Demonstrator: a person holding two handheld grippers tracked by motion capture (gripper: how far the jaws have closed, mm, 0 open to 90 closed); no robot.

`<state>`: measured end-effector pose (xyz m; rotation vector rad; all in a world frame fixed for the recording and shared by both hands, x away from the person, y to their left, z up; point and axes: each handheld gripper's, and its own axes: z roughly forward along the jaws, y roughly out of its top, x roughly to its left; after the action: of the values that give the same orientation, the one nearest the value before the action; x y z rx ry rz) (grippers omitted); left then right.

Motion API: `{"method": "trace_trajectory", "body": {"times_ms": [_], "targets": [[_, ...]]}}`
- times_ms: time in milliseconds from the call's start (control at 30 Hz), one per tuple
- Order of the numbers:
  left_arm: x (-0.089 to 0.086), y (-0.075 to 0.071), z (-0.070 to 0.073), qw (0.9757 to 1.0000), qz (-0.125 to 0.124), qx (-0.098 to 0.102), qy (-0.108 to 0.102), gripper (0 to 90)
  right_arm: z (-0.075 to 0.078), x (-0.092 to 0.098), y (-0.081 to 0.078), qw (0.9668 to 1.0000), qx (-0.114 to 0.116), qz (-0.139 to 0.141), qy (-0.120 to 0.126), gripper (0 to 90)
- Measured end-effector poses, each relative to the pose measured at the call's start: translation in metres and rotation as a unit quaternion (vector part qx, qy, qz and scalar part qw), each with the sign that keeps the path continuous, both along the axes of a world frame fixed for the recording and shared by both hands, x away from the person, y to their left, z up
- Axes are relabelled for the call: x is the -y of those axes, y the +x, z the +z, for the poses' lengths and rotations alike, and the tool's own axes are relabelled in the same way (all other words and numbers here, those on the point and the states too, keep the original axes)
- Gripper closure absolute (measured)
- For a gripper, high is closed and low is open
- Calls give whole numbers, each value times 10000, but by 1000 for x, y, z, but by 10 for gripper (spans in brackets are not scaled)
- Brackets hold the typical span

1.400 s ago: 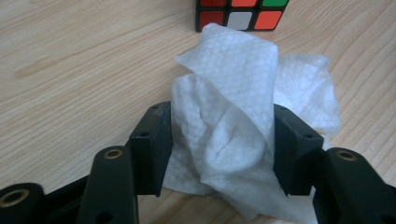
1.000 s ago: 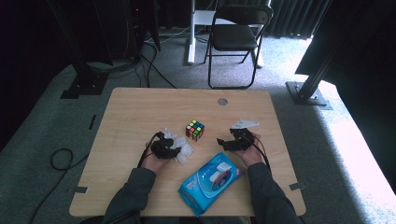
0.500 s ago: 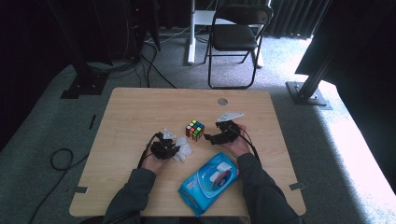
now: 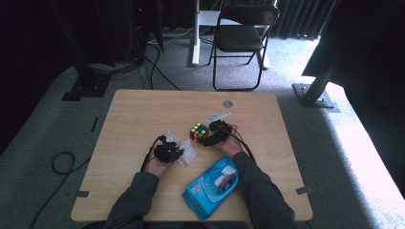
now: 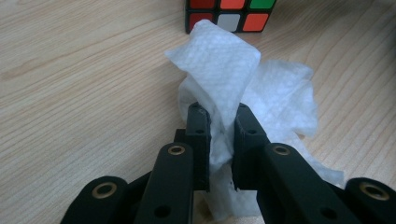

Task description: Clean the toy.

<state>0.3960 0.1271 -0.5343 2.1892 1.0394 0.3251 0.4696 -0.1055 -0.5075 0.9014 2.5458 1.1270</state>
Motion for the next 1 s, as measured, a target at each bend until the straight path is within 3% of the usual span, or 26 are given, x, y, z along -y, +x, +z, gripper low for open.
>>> {"method": "trace_trajectory", "body": {"times_ms": [100, 233, 500, 1000], "targets": [[0, 0, 0, 10000, 2, -4, -18, 797, -1, -3, 5, 9999, -89, 67, 17, 147], [-1, 0, -1, 10000, -2, 7, -35, 796, -6, -6, 10, 9997, -145, 72, -169, 169], [-1, 0, -1, 10000, 4, 18, -37, 798, -9, -4, 13, 9994, -286, 186, -80, 306], [-1, 0, -1, 10000, 12, 28, -47, 799, -7, -6, 11, 9994, -113, 242, -198, 339]]}}
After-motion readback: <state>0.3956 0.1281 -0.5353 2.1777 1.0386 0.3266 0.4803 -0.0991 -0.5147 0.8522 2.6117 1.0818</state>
